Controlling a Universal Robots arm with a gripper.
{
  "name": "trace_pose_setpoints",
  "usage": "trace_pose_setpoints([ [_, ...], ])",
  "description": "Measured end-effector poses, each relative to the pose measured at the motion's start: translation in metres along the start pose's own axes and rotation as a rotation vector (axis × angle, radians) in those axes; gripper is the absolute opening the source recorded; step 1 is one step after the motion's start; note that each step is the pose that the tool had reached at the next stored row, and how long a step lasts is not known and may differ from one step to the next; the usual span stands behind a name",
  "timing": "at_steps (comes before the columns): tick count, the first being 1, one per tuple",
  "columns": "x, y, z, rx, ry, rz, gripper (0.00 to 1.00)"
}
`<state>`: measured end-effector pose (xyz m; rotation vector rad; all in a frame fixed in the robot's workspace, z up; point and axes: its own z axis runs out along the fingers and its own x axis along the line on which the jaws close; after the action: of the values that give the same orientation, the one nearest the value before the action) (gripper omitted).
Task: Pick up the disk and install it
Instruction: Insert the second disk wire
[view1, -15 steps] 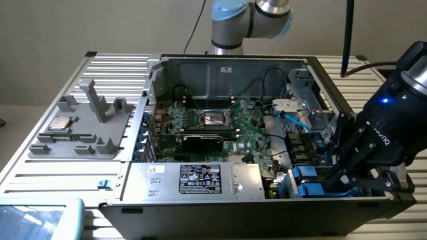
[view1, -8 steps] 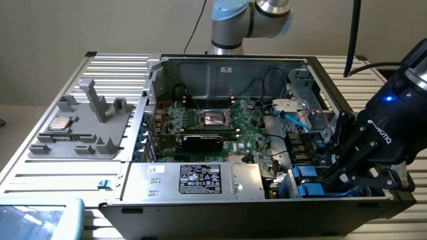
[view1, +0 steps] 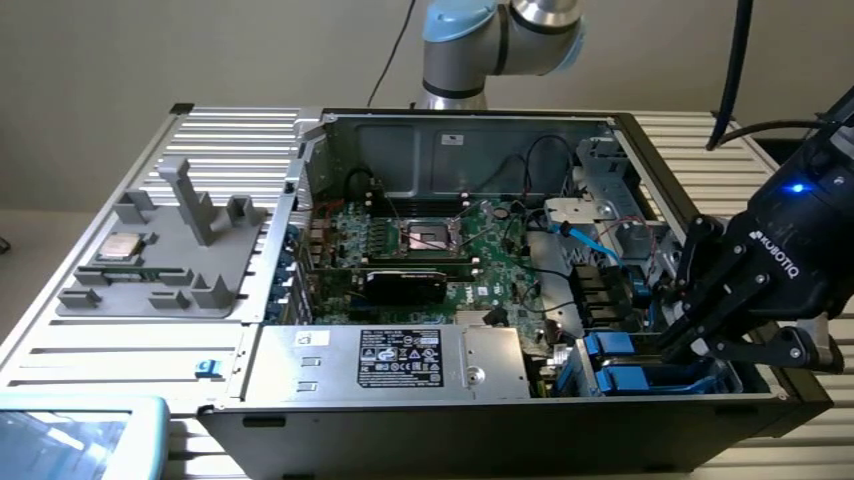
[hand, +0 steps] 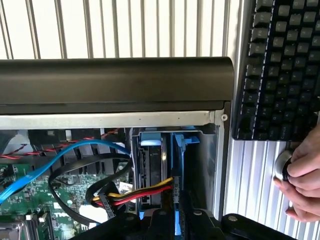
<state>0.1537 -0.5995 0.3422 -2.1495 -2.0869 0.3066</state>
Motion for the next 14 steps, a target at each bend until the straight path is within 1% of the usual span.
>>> trace_pose_setpoints([
  [1,0.001,0.0004,0.0000,0.0055,0.0001,0.000,0.16],
  [2,0.002,0.0010,-0.0002,0.0090,0.0001,0.000,0.16],
  [5,0.002,0.0013,-0.0003,0.0095,0.0000,0.000,0.16],
  [6,0.004,0.0024,-0.0007,0.0111,-0.0002,0.000,0.16],
  [7,0.005,0.0036,-0.0010,0.0143,-0.0005,0.000,0.16],
  [9,0.007,0.0060,-0.0016,0.0232,-0.0007,-0.001,0.16],
  [14,0.012,0.0114,-0.0030,0.0525,-0.0018,-0.002,0.16],
])
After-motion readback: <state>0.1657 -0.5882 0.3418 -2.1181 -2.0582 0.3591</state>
